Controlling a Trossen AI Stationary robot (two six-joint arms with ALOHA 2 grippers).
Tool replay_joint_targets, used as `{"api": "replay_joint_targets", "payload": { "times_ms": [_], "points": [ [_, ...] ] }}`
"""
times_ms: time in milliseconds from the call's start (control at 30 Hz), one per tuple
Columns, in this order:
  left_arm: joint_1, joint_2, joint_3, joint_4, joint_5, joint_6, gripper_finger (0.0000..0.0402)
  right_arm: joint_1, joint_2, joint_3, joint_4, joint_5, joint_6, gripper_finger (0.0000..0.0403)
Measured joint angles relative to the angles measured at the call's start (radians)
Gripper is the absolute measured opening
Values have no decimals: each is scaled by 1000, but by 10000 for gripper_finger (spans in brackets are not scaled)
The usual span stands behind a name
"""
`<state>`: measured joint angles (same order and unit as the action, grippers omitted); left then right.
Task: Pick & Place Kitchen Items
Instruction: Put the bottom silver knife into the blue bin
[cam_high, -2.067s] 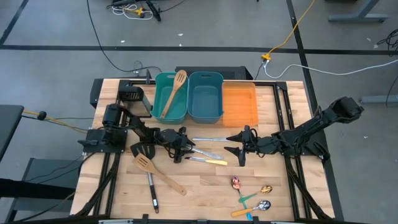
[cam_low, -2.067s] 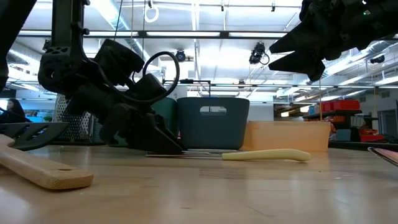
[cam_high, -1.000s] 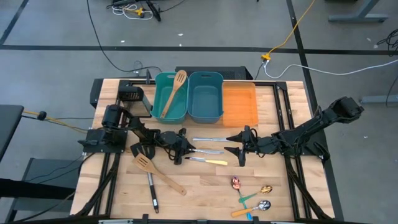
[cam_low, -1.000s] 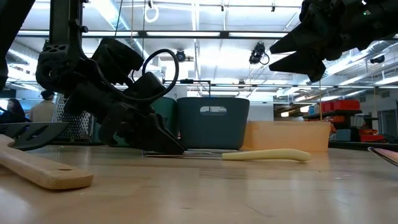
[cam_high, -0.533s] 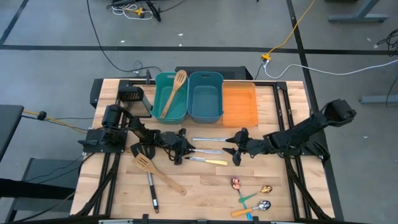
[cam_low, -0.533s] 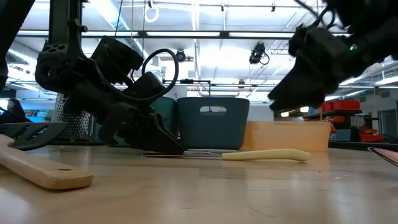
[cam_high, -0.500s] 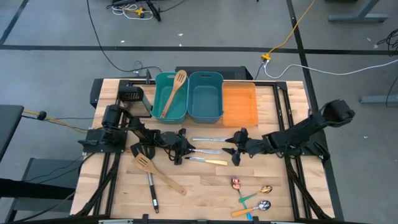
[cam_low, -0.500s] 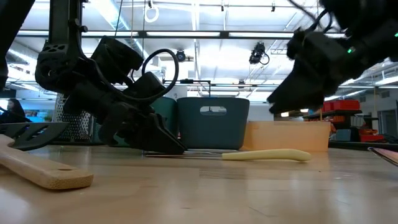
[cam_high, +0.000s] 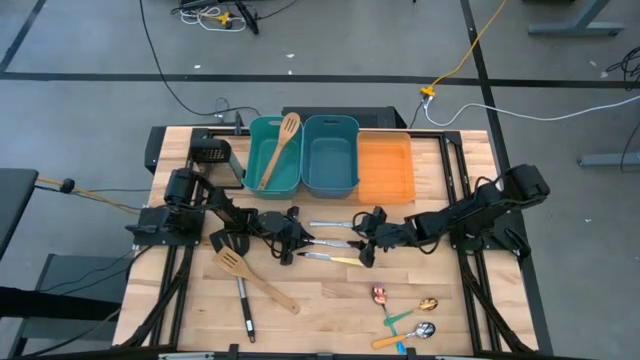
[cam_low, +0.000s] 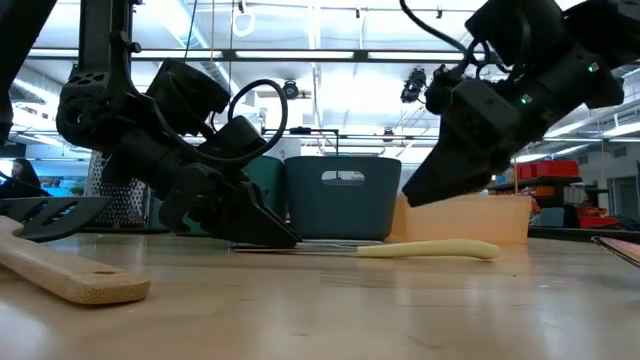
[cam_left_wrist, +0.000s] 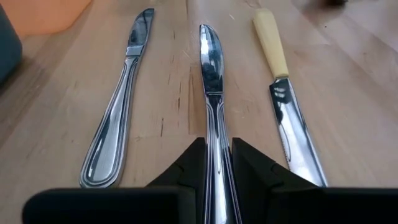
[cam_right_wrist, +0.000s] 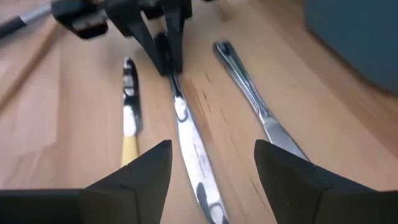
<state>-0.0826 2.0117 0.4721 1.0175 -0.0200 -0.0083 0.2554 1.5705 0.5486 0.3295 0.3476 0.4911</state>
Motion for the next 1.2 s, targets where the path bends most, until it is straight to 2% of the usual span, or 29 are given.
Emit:
{"api": "replay_joint_targets", "payload": {
  "times_ms": [400,900,1200],
  "points": [
    [0,3,-2,16,13,-6,65,-14,51,0,3,-27,18,240],
    [0,4,-2,27,17,-7,65,-14,144,4,100,-78,24,240],
    [0,4,-1,33,17,-7,65,-13,246,119,51,-93,-43,240]
  ]
}}
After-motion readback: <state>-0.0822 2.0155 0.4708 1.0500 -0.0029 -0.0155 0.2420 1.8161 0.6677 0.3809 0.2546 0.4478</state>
